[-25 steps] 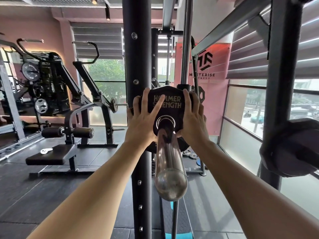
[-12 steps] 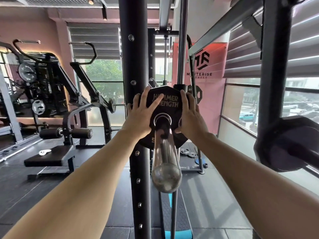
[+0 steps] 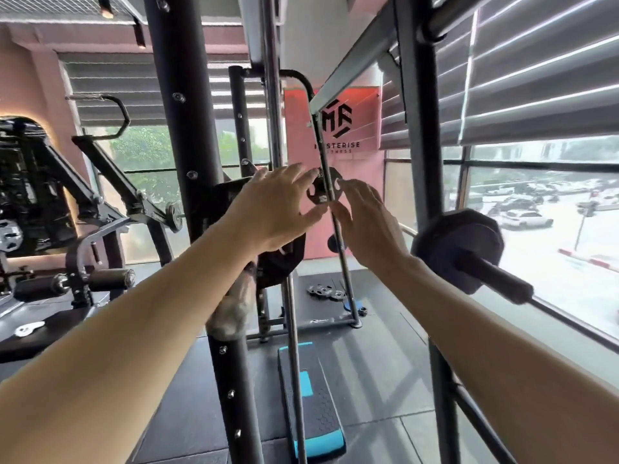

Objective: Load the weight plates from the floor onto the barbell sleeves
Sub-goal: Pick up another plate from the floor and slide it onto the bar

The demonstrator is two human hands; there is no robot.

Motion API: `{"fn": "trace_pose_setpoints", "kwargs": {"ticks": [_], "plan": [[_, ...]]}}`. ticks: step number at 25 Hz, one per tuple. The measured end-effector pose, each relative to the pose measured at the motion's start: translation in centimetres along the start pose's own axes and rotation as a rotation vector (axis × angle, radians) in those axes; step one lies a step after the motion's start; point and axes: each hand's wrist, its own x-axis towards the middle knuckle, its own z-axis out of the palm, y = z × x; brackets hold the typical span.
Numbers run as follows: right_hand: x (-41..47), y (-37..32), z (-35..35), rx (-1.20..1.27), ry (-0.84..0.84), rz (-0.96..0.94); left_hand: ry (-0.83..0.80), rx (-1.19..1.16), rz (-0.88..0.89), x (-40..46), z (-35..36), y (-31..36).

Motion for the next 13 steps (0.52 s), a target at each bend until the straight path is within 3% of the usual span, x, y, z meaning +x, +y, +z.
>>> {"fn": "trace_pose_setpoints", "kwargs": {"ticks": [5,13], "plan": [[-3.7,6.5,-8.2,-0.12,-0.057,0.092,-0.009,-0.015,0.009,0.7,-0.7,7.7],[-14.2,19.3,-21.5,-0.276,-0.118,0.272,-0.006,-0.267,0.106,3.4,3.9,27.3]]}}
